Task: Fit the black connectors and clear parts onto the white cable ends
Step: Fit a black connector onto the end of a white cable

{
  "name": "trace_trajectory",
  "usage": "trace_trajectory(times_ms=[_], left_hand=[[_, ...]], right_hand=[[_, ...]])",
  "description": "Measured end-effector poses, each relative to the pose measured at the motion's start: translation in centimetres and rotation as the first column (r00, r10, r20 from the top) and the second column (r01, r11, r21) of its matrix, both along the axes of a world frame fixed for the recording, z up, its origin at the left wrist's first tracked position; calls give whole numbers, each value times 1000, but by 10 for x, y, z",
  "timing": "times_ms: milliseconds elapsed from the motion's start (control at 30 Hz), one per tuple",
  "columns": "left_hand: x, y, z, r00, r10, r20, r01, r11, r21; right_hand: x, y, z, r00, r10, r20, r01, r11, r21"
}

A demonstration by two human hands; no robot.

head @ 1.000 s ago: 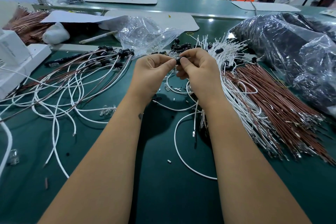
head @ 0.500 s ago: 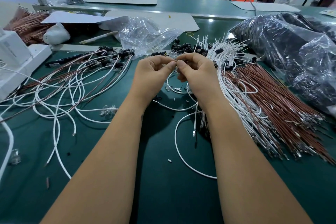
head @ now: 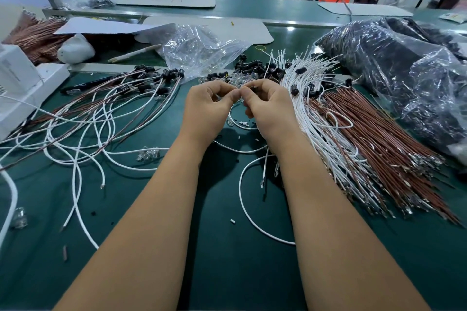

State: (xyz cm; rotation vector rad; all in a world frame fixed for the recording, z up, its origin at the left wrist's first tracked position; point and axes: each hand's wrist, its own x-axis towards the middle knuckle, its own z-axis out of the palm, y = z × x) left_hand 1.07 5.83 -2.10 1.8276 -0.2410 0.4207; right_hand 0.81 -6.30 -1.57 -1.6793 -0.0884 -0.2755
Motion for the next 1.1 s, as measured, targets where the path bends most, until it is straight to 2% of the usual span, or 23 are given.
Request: trace_trajectory(times_ms=[300,500,1100], left_hand=[[0,2,0,1000,17,15,-17,1000,14],[-1,-1,1,999,7,52,-8,1000,20],[-2,0,1,999,-33,40,32,999,33]], right_hand=[[-1,-5,2,1000,-27,-14,28,992,126],[-1,-2,3,1000,2,-29,1,993,120],[-1,-4,1,1000,22,-18,-19,993,117]])
